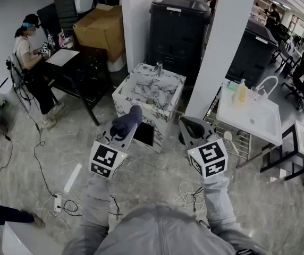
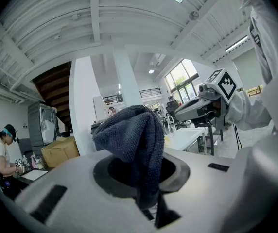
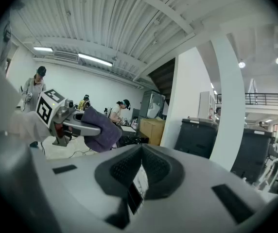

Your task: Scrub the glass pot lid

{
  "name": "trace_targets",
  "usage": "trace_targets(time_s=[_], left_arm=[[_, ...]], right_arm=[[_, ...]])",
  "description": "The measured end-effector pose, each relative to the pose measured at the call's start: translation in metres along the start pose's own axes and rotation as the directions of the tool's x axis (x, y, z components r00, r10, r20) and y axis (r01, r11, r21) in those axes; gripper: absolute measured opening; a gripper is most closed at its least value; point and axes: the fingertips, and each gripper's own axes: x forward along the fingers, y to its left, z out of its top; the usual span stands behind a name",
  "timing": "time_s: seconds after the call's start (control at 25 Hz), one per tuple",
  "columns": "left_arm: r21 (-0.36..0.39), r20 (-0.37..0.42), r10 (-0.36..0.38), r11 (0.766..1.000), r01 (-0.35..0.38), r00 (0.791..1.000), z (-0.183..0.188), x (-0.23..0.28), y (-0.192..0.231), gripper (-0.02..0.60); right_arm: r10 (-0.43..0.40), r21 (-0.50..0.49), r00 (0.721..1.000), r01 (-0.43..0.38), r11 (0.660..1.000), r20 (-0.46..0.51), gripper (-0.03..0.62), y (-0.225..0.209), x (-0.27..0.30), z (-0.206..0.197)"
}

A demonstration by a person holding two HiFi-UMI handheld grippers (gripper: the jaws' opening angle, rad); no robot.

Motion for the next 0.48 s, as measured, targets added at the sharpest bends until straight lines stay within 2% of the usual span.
trace_targets(time_s=[0.16,0.36,0.48], left_arm=[[-0.011,-0.007,0.002,1.000,-0.002,1.000,-0.004,0.007,-0.002,0.067],[-0.021,-0.017,0.015,1.000,-0.015,1.000,-0.005,0.012,-0.004,0.067],[-0.023,-0.023,0.026,0.999,-0.026,0.999,-0.005,0.015,-0.006,0.067]], right_arm=[[-0.002,0.007,1.000,0.002,1.000,-0.004,0.029,-0.008,0.000,-0.004],[-0.011,0.063,1.000,0.012,0.998,-0.016,0.029,-0.022,0.000,-0.015],[-0.003,0.045,1.000,0.004,0.999,-0.014,0.031,-0.027,-0.001,-0.020]])
